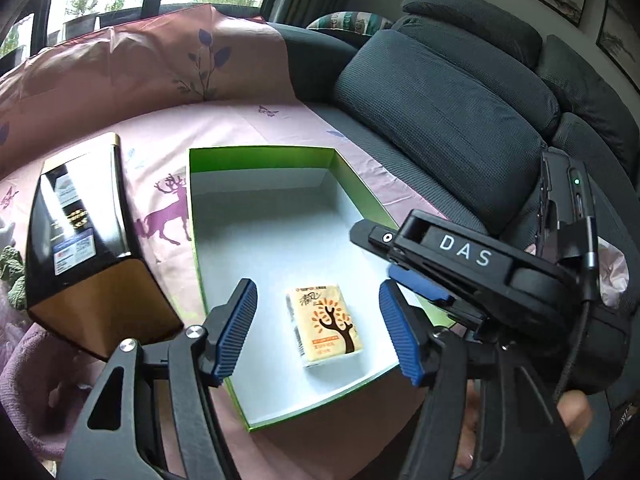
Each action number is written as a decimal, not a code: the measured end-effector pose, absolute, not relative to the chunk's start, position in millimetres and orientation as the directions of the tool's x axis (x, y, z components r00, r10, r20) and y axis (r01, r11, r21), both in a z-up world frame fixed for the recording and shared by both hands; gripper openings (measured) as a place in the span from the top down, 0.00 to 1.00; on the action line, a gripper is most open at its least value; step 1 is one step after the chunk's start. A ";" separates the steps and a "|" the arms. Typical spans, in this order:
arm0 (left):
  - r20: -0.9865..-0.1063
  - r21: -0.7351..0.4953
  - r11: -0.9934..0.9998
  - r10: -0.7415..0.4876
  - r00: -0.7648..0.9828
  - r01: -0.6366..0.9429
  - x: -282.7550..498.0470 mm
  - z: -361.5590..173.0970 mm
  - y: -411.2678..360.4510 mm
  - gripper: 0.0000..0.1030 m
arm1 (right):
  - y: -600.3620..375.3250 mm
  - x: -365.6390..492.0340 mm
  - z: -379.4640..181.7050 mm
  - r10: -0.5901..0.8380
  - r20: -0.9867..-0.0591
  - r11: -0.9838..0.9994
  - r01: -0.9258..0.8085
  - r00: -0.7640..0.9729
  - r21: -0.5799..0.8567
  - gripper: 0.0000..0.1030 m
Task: Organize soft objects
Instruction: 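Carry the tissue pack with the right tool and drop it into the green box, then withdraw the open right tool from the box back to the bed items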
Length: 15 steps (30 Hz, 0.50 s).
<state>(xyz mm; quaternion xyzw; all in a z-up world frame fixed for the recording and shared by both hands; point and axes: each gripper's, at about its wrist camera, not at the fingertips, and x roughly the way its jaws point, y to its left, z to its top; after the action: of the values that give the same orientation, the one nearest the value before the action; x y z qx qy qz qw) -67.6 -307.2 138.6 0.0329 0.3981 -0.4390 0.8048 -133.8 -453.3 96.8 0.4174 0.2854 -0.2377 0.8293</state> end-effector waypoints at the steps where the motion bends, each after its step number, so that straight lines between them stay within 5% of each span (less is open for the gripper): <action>1: -0.667 -0.294 0.621 -0.678 0.309 0.727 -67.9 140.8 -301.5 0.39 | -453.7 -134.9 97.1 -0.219 -0.686 0.524 0.677 0.694 0.517 0.26; 9: -0.629 -0.246 0.707 -0.637 0.446 0.663 -75.8 163.5 -254.0 0.32 | -444.1 -113.0 79.3 -0.405 -0.783 0.547 0.811 0.472 0.206 0.25; 15: -0.611 -0.231 0.733 -0.621 0.491 0.639 -75.3 175.2 -226.0 0.32 | -435.1 -124.7 91.8 -0.499 -0.676 0.545 0.803 0.543 0.242 0.25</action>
<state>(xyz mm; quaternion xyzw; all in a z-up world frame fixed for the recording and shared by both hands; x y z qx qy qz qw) -75.3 -226.0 175.2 0.0134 0.3484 -0.3650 0.8633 -124.7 -435.1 91.8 0.2743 0.2766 -0.3900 0.8343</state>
